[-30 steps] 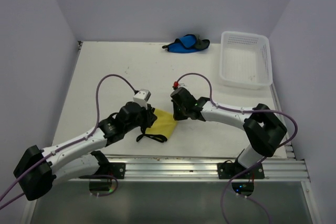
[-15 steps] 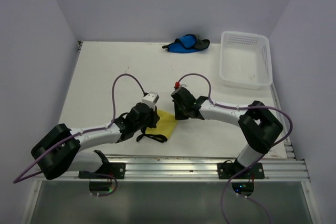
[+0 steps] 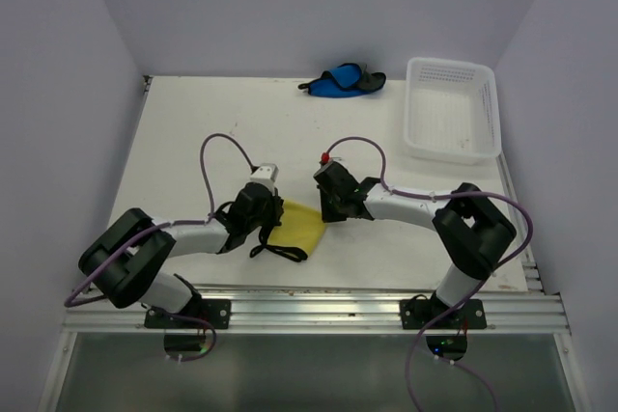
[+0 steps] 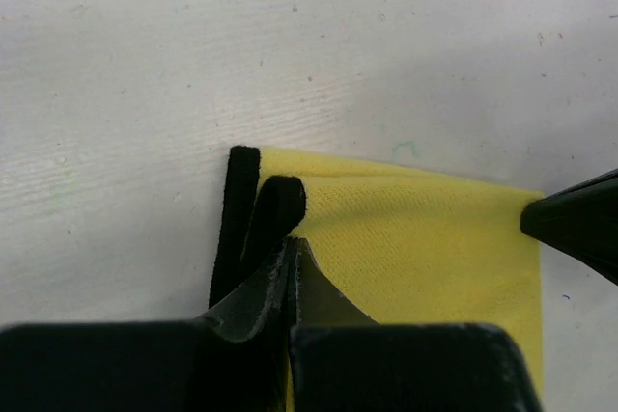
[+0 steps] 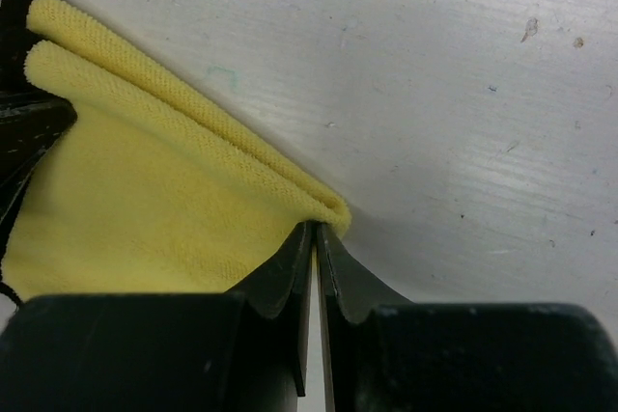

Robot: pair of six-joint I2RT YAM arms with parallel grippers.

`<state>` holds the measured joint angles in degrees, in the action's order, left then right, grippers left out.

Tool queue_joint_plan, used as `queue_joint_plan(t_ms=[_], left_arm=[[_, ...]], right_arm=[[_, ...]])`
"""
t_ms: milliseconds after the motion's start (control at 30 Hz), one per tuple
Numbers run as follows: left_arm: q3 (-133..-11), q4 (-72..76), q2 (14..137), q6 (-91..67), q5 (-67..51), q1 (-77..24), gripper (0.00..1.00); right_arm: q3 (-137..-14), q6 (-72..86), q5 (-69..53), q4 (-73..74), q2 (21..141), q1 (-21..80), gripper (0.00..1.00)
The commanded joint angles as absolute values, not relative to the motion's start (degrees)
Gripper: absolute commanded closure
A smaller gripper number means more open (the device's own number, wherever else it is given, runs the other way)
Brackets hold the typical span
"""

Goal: Roll the towels
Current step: Fold the towel

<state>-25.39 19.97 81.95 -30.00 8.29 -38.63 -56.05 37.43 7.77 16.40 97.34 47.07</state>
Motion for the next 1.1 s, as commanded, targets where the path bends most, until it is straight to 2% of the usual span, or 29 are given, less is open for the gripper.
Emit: queue_joint_plan(t_ms=[0, 300, 400, 700, 1067], left_arm=[[-25.5, 24.5, 84.2, -32.3, 7.4, -38.1, 1.00], [-23.8, 26.1, 84.5, -34.3, 5.5, -38.1, 1.00], [-23.5, 26.1, 83.8, -34.6, 5.4, -38.1, 1.00], [-23.1, 25.5, 83.0, -34.6, 5.8, -38.0, 1.00], [-22.6, 24.5, 81.8, -34.4, 6.6, -38.0, 1.00]], right_arm=[[-58.1, 36.4, 7.4, 15.9, 96.3, 46.7, 0.91], [-58.6, 32.5, 5.7, 16.9, 88.2, 48.0, 0.88], [-59.1, 32.3, 4.9, 18.3, 87.5, 51.2, 0.88], [-54.6, 38.0, 5.4, 16.2, 87.7, 60.4, 0.89], [-51.2, 41.8, 5.5, 13.6, 93.7, 64.2, 0.89]])
